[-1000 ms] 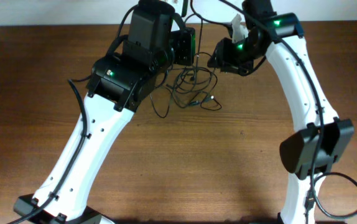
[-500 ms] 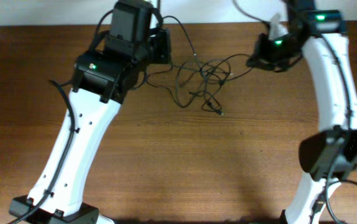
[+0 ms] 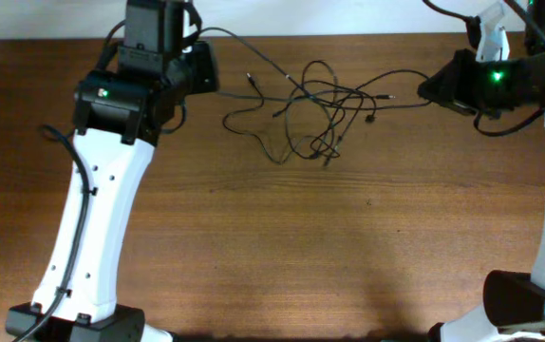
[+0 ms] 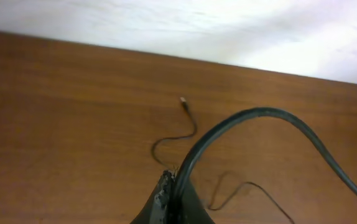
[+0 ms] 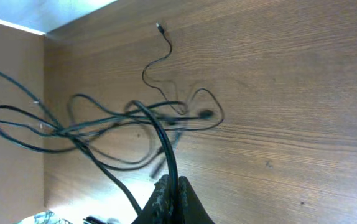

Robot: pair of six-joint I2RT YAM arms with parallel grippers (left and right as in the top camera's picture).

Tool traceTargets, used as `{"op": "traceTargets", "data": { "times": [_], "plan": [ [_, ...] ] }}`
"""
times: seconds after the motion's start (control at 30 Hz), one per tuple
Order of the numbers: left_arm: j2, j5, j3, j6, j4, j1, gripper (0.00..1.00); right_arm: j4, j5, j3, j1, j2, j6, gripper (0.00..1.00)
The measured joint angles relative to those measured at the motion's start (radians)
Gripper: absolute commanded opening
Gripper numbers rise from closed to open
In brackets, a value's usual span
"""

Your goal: Untangle cables

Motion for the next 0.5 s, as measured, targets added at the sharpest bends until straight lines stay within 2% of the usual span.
{"op": "traceTargets", "data": {
  "times": [0.37,0.43,0.5],
  "plan": [
    [0.035,-0.008,-0.031,0.0,-0.108,0.17,0.0,-0.09,0.032,0.0,-0.216,-0.025,-0.049,0.04],
    [0.06,-0.008,-0.031,0.0,-0.116,0.183,0.04,-0.099,0.051,0.0,-0.24,-0.025,-0.05,0.04],
    [0.084,-0.008,-0.031,0.001,-0.122,0.192,0.14,-0.114,0.084,0.0,-0.255,-0.025,-0.048,0.04]
  ]
}}
